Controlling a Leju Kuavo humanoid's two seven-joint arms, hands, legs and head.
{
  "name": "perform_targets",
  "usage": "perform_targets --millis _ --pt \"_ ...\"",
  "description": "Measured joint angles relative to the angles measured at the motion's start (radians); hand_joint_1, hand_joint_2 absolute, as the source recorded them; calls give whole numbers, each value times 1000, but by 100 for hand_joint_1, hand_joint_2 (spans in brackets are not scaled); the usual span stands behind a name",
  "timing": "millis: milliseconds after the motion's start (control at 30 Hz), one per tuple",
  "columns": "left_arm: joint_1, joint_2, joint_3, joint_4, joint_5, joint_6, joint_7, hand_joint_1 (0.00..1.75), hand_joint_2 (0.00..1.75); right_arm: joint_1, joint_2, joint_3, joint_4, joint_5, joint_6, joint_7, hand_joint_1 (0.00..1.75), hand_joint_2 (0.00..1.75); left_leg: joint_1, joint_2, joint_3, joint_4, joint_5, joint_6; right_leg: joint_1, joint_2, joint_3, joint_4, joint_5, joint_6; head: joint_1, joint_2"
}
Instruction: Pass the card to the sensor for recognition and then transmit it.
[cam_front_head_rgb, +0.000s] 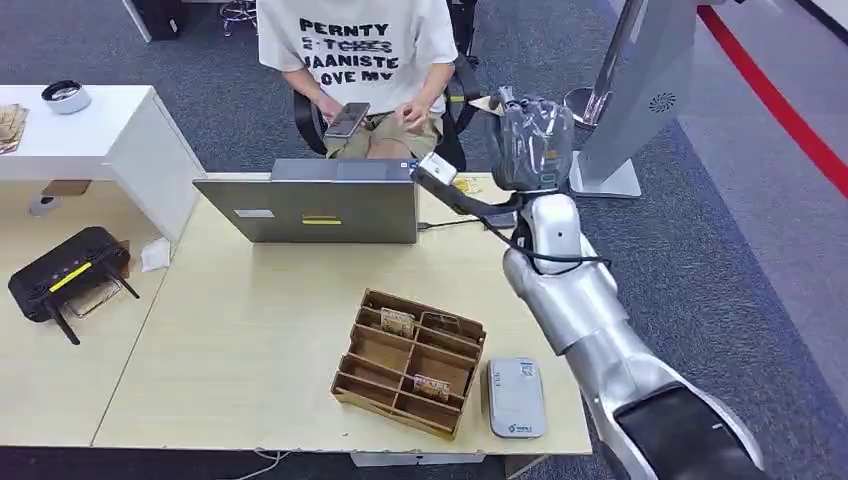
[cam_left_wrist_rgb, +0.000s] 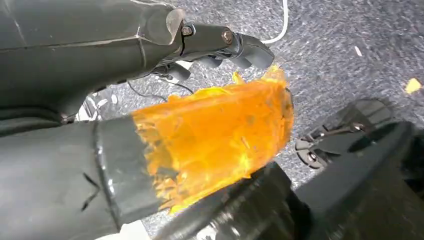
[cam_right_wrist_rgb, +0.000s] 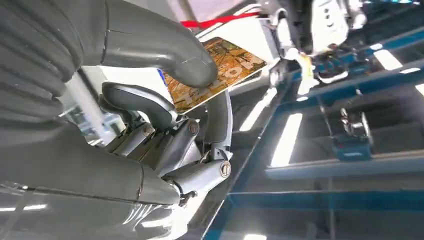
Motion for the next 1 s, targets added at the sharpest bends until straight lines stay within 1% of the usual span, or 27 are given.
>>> perform_targets --millis 367,433,500,533,567,600,633,700,867,900,933,967,1000 --pt "7 12 7 0 4 -2 -4 0 0 -15 0 -10 50 6 0 3 175 175 0 0 0 0 0 0 0 0 0 0 0 0 0 0" --pt "8 15 14 0 24 -15 -4 0 0 -17 0 -13 56 12 0 8 175 175 0 0 0 0 0 0 0 0 0 0 0 0 0 0" --pt "13 24 28 0 42 -30 -17 0 0 -17 0 -22 63 19 0 11 175 175 0 0 0 0 0 0 0 0 0 0 0 0 0 0" --pt "16 24 26 0 6 -3 -29 0 0 -17 0 -26 65 24 0 12 175 175 0 0 0 0 0 0 0 0 0 0 0 0 0 0" --pt "16 17 8 0 -48 41 -26 0 0 -17 0 -30 65 22 0 7 175 175 0 0 0 0 0 0 0 0 -1 0 0 0 0 0" --pt "14 10 -14 0 -88 74 -9 0 0 -17 0 -31 65 15 0 -5 175 175 -1 -1 0 0 0 0 0 -1 -1 0 0 0 0 0" --pt "7 0 -39 0 -106 93 7 0 0 -17 3 -31 65 11 0 -13 175 175 -1 -1 -1 0 0 0 -1 -1 -1 0 0 0 0 0" --pt "-14 -16 -67 0 -113 99 25 0 0 -16 9 -31 71 11 0 -15 175 175 -1 -1 -1 0 0 0 0 -1 -1 0 0 0 0 0" --pt "-22 -35 -103 0 -113 107 33 0 0 -16 18 -31 84 20 -3 -14 175 175 -1 -1 -2 0 0 1 0 -1 -2 0 0 0 0 0" --pt "-22 -37 -106 0 -113 109 33 0 0 -16 20 -31 88 24 -3 -14 42 175 -1 -1 -2 0 0 0 0 -1 -3 0 0 0 0 0" --pt "-22 -37 -107 0 -112 110 33 0 0 -15 21 -31 90 24 -3 -14 0 175 -1 -1 -3 0 0 0 0 -1 -3 0 0 0 0 0" --pt "-22 -37 -110 0 -111 112 33 0 0 -15 22 -31 93 24 -3 -14 0 0 -1 -1 -3 0 0 0 0 -1 -3 0 0 0 0 0" --pt "-23 -37 -112 0 -111 112 33 0 0 -15 23 -31 96 24 -3 -14 0 0 -1 -1 -3 0 0 0 0 -1 -4 0 0 0 0 0"
